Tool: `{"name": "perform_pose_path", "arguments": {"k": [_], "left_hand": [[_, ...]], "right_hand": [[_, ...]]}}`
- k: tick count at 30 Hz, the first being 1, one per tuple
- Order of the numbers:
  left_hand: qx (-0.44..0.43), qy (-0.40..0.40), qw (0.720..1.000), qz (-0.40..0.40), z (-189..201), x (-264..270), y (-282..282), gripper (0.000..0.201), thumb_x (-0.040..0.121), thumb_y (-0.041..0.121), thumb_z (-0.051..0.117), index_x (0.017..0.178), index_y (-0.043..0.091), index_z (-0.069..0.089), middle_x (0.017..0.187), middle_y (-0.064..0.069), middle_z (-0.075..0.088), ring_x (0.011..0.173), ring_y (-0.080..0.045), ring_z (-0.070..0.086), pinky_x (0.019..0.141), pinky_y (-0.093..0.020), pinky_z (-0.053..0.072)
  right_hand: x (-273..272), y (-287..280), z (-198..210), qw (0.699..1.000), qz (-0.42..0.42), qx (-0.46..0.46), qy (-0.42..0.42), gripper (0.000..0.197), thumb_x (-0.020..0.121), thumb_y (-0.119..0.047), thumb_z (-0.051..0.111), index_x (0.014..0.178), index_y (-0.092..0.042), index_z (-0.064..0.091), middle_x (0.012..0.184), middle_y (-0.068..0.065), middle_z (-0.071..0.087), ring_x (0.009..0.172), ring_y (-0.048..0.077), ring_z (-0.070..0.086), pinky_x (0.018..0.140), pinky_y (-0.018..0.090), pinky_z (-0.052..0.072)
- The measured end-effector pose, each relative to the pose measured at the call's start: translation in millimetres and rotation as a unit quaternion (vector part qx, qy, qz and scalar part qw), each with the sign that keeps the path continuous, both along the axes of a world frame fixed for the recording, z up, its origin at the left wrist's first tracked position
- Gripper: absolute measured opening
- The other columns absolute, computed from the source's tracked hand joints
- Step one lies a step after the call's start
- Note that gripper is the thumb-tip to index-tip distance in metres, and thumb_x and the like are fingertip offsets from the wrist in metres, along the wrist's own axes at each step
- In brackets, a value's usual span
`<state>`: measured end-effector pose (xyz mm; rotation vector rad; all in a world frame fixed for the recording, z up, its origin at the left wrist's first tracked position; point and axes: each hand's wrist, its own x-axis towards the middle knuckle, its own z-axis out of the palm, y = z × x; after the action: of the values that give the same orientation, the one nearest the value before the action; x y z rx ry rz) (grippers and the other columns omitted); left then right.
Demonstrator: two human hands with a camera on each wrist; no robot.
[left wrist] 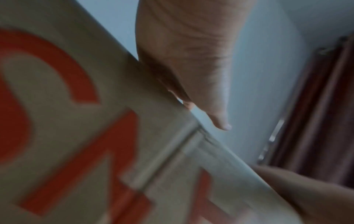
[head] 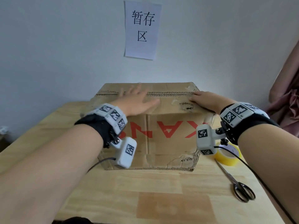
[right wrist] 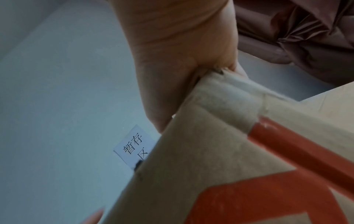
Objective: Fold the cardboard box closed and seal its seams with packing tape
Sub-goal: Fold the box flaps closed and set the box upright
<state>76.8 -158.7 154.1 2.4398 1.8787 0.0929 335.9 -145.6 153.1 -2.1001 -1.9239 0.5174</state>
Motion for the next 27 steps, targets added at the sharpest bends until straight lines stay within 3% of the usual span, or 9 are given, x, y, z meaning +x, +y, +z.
{"name": "perform_pose_path", "arguments": {"k": [2,5,9,12,16,19,23,25,27], "left_hand": [[-0.023,0.025,0.998,-0.052,-1,36,-7,0.1,0.066,0.09,0.006,0.149,0.035,-0.006,0.156,-0.004,-0.02,0.145,-0.028,-0.013,0.116,-0.054,-0.008],[-0.047,0.063,0.995,-0.063,-9,61,-4,0.109,0.06,0.095,0.021,0.149,0.037,-0.005,0.158,-0.008,-0.014,0.146,-0.03,-0.008,0.116,-0.053,-0.004],[-0.025,0.058,0.996,-0.067,-13,61,4,0.107,0.061,0.094,0.031,0.149,0.039,0.003,0.16,-0.005,0.003,0.147,-0.025,0.004,0.117,-0.05,0.003],[-0.023,0.052,0.996,-0.065,-11,60,4,0.105,0.061,0.092,0.032,0.149,0.04,0.007,0.16,-0.002,0.007,0.146,-0.024,0.008,0.116,-0.05,0.006],[-0.034,0.047,0.997,-0.059,-10,61,3,0.103,0.062,0.091,0.034,0.149,0.04,0.008,0.16,-0.001,0.007,0.146,-0.024,0.007,0.116,-0.05,0.006],[-0.048,0.048,0.996,-0.062,-7,58,5,0.105,0.062,0.091,0.034,0.149,0.039,0.007,0.16,-0.001,0.006,0.146,-0.024,0.006,0.116,-0.049,0.005],[-0.05,0.058,0.994,-0.084,-7,49,8,0.118,0.048,0.1,0.014,0.149,0.04,0.002,0.16,-0.001,0.002,0.147,-0.023,0.004,0.118,-0.047,0.002],[-0.049,0.067,0.991,-0.1,-7,46,7,0.119,0.045,0.098,-0.005,0.149,0.04,-0.002,0.16,-0.001,-0.005,0.147,-0.024,0.0,0.118,-0.049,-0.001],[-0.055,0.039,0.993,-0.095,-5,48,7,0.104,0.058,0.087,-0.01,0.149,0.038,-0.006,0.158,0.0,-0.014,0.146,-0.025,-0.007,0.117,-0.05,-0.006]], "right_hand": [[-2,0,-2,1.0,0.006,0.003,0.013,0.054,0.097,-0.045,0.039,0.147,-0.025,0.032,0.153,0.006,0.032,0.137,0.027,0.032,0.113,0.041,0.026],[2,-1,-7,0.999,0.011,0.014,0.028,0.058,0.096,-0.05,0.042,0.148,-0.025,0.032,0.151,0.008,0.035,0.134,0.029,0.037,0.108,0.039,0.032],[6,-3,-12,0.998,-0.002,0.021,0.061,0.06,0.093,-0.057,0.043,0.146,-0.03,0.033,0.141,0.009,0.036,0.116,0.034,0.05,0.085,0.038,0.05],[4,0,-16,0.996,0.015,0.056,0.063,0.056,0.095,-0.049,0.044,0.143,-0.019,0.039,0.142,0.009,0.038,0.124,0.029,0.044,0.099,0.036,0.038],[1,0,-9,0.998,0.027,0.055,0.009,0.052,0.098,-0.046,0.041,0.137,-0.012,0.046,0.137,0.01,0.049,0.123,0.027,0.047,0.098,0.033,0.037],[-6,-2,-5,0.999,0.031,0.027,-0.02,0.053,0.1,-0.046,0.03,0.136,-0.01,0.045,0.145,0.011,0.04,0.13,0.029,0.04,0.106,0.038,0.032],[-14,-4,0,1.0,0.029,0.01,0.007,0.052,0.101,-0.043,0.027,0.134,-0.007,0.046,0.141,0.012,0.044,0.129,0.028,0.04,0.104,0.035,0.032],[-12,-5,-5,0.998,0.058,0.014,-0.002,0.059,0.1,-0.046,0.03,0.142,-0.005,0.037,0.151,0.01,0.031,0.138,0.026,0.03,0.11,0.037,0.025],[-10,-6,-12,0.997,0.069,0.023,0.007,0.062,0.1,-0.046,0.03,0.147,-0.005,0.027,0.158,0.006,0.014,0.144,0.025,0.019,0.115,0.04,0.017]]}}
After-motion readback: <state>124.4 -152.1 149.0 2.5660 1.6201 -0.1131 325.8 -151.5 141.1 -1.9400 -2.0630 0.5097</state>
